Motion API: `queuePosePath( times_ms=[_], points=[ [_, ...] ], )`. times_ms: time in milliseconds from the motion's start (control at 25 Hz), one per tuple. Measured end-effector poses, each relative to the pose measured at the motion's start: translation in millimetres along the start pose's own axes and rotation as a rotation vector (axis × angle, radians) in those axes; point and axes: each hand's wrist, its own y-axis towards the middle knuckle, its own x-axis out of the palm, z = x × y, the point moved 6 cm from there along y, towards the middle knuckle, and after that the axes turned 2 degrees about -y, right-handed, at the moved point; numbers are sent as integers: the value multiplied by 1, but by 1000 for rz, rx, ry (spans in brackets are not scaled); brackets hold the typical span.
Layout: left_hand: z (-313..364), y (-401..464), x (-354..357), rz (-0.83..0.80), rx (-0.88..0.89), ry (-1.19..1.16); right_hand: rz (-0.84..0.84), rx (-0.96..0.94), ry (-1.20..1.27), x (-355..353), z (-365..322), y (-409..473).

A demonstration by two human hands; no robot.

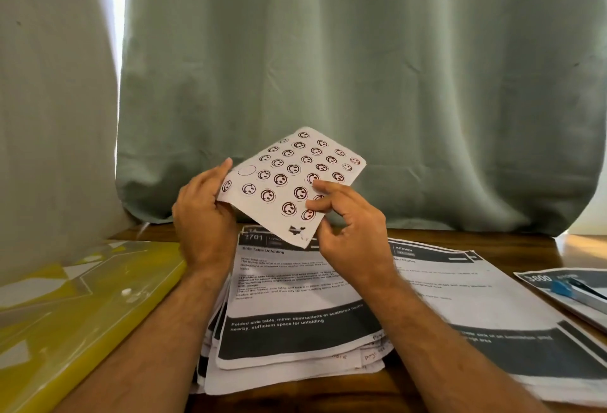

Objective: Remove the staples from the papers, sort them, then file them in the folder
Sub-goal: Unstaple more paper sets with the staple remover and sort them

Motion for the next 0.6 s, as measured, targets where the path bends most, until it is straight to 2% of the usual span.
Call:
queuePosePath(
  times_ms=[120,360,440,520,600],
  points=[
    [11,-2,3,-12,9,-165,48,-34,6,-8,-4,4],
    [42,-5,21,-251,-138,-565,300,-53,99,-34,-8,14],
    [57,-7,25,-319,-152,-651,318,-45,96,-36,-9,16],
    [59,-11,33,-418,-281,-764,312,-56,72,-38,-12,18],
    [55,-22,44,-564,-507,-850,324,-71,24,-41,-13,19]
  ],
)
